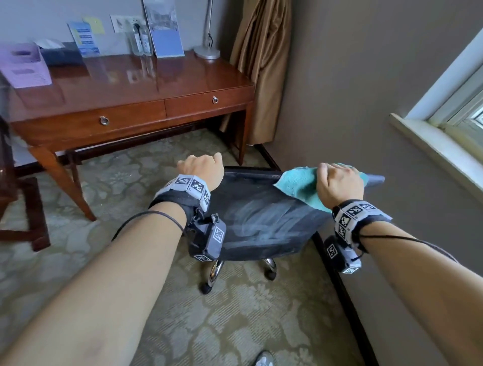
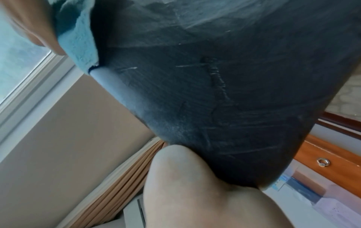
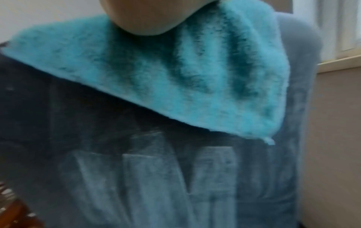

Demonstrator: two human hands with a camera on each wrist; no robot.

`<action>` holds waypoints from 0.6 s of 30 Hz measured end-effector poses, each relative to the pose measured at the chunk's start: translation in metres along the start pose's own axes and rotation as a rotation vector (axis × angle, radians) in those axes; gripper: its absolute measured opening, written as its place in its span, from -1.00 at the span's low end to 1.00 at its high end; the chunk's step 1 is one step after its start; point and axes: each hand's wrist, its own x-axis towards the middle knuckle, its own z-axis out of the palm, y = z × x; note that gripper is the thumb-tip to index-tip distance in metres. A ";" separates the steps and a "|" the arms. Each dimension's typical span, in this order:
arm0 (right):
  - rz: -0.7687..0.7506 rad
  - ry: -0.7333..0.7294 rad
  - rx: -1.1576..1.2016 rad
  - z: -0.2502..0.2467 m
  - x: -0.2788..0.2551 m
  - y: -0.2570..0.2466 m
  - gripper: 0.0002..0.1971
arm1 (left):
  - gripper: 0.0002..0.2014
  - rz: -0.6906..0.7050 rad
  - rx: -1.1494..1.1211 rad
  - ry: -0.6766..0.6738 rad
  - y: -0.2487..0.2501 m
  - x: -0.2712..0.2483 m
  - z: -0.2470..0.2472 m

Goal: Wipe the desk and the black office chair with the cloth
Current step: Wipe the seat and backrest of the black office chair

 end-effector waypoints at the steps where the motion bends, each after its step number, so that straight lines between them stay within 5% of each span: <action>1: 0.009 -0.008 -0.045 0.002 0.002 -0.014 -0.66 | -0.56 -0.006 0.019 -0.017 0.000 0.000 0.000; 7: -0.121 -0.042 0.135 0.002 -0.003 -0.168 -0.53 | -0.59 -0.044 -0.047 0.000 0.001 -0.005 -0.005; 10: -0.206 -0.071 0.107 -0.001 0.001 -0.178 -0.55 | -0.57 -0.047 -0.235 0.002 -0.009 -0.002 -0.009; 15: -0.249 -0.041 0.117 -0.002 -0.002 -0.148 -0.57 | -0.61 -0.068 -1.187 -0.111 -0.033 0.000 -0.020; 18: -0.266 -0.096 0.052 -0.006 0.003 -0.163 -0.59 | -0.50 -0.120 -1.539 -0.170 -0.039 -0.008 -0.025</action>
